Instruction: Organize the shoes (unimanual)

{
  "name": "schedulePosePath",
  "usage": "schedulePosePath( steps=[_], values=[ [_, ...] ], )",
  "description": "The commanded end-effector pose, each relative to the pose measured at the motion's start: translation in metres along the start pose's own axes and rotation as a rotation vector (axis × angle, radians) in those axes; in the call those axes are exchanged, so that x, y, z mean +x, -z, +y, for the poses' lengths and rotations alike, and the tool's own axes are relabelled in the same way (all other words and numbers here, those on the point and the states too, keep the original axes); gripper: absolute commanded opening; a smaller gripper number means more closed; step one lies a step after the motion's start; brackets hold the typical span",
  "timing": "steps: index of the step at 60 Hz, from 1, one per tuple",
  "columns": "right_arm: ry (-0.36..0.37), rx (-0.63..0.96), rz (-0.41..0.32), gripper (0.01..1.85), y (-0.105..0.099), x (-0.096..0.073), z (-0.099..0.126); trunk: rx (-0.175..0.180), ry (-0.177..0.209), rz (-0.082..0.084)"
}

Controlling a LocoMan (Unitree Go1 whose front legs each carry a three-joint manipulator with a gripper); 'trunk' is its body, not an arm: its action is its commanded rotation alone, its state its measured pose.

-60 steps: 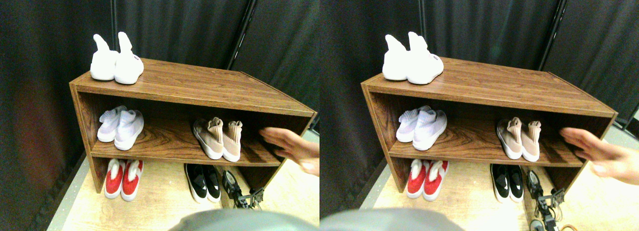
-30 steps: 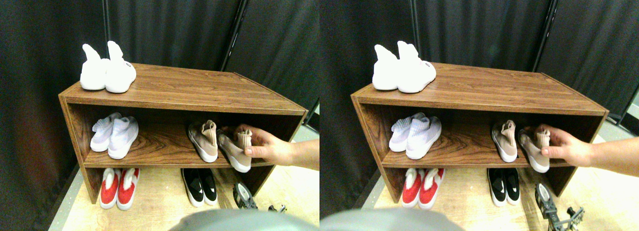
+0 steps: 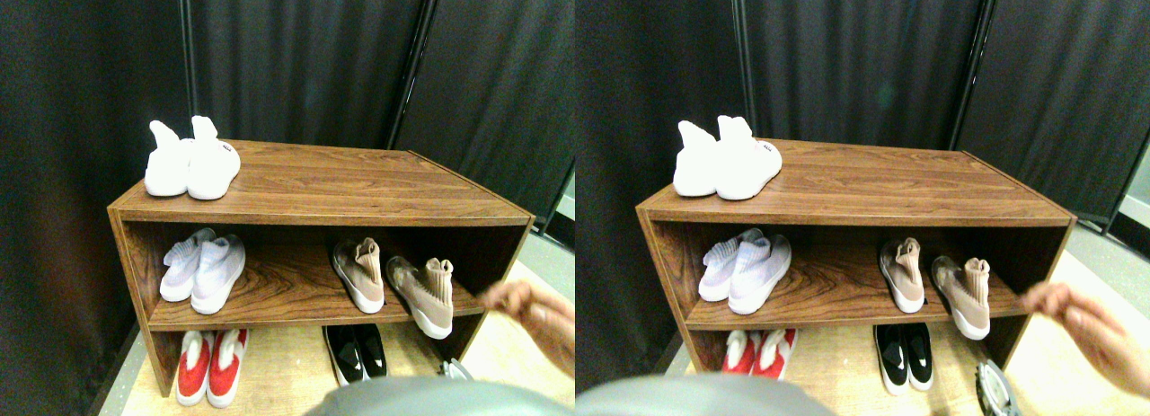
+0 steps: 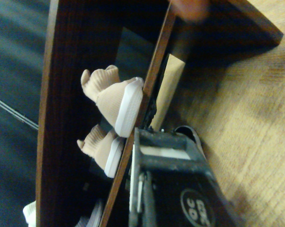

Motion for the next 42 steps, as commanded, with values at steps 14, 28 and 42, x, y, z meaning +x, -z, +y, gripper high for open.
schedulePosePath(
  steps=[14, 28, 42],
  values=[
    [-0.138, -0.046, -0.007, 0.06, -0.003, -0.009, 0.037, 0.004, 0.0, -0.035],
    [-0.152, -0.015, 0.006, 0.06, 0.0, -0.009, 0.048, 0.002, -0.005, -0.029],
    [-0.16, 0.009, 0.03, 0.06, 0.004, -0.01, 0.053, -0.008, -0.02, -0.004]
  ],
)
